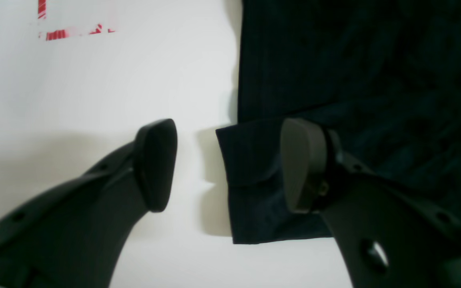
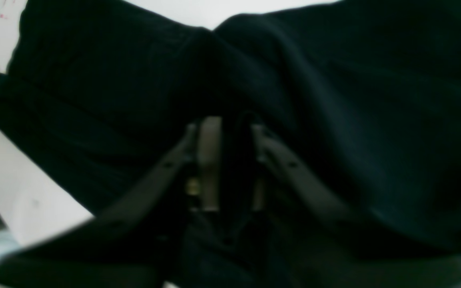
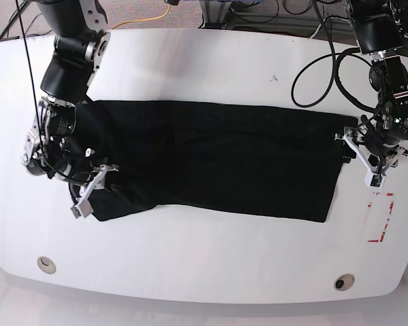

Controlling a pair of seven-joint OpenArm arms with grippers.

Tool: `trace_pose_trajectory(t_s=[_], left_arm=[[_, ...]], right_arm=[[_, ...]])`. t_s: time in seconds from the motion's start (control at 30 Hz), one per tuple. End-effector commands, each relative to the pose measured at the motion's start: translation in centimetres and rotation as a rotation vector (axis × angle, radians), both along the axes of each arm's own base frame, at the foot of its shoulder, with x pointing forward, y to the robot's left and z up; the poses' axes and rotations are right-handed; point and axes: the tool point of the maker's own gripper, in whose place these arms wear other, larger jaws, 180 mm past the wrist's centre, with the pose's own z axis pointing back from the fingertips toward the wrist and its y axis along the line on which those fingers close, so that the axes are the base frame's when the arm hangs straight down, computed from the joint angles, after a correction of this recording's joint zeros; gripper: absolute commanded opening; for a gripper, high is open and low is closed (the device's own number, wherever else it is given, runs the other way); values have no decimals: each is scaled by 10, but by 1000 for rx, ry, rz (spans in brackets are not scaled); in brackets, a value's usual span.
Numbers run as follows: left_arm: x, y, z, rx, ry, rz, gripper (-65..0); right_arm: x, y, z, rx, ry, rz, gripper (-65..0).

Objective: Layout the t-shirt on the table in an organized manner, then fold the t-shirt properly
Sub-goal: 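Release and regrasp the shirt corner with the right gripper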

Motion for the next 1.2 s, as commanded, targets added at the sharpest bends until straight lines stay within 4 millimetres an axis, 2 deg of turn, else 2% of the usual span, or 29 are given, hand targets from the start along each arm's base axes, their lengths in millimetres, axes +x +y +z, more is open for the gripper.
trace_pose_trajectory(t_s=[0.0, 0.17, 0.27, 0.5, 0.7, 0.83, 1.17], left_arm=[[10, 4, 16, 13, -53, -5, -265], [10, 4, 16, 13, -53, -5, -265], [10, 4, 16, 13, -53, -5, -265], [10, 4, 16, 13, -53, -5, -265], [10, 4, 16, 13, -55, -6, -265], [10, 4, 17, 14, -56, -6, -265], [10, 4, 18, 15, -59, -7, -265]], right_arm=[[25, -6, 26, 32, -83, -31, -407], [43, -6, 35, 81, -109, -60, -135], [53, -8, 44, 89, -138, -71, 0], [66, -28, 69, -9, -184, -41, 0], [61, -45, 75, -152, -181, 29, 0], [33, -62, 62, -261, -162, 61, 0], [-42, -76, 53, -419, -189, 100, 0]])
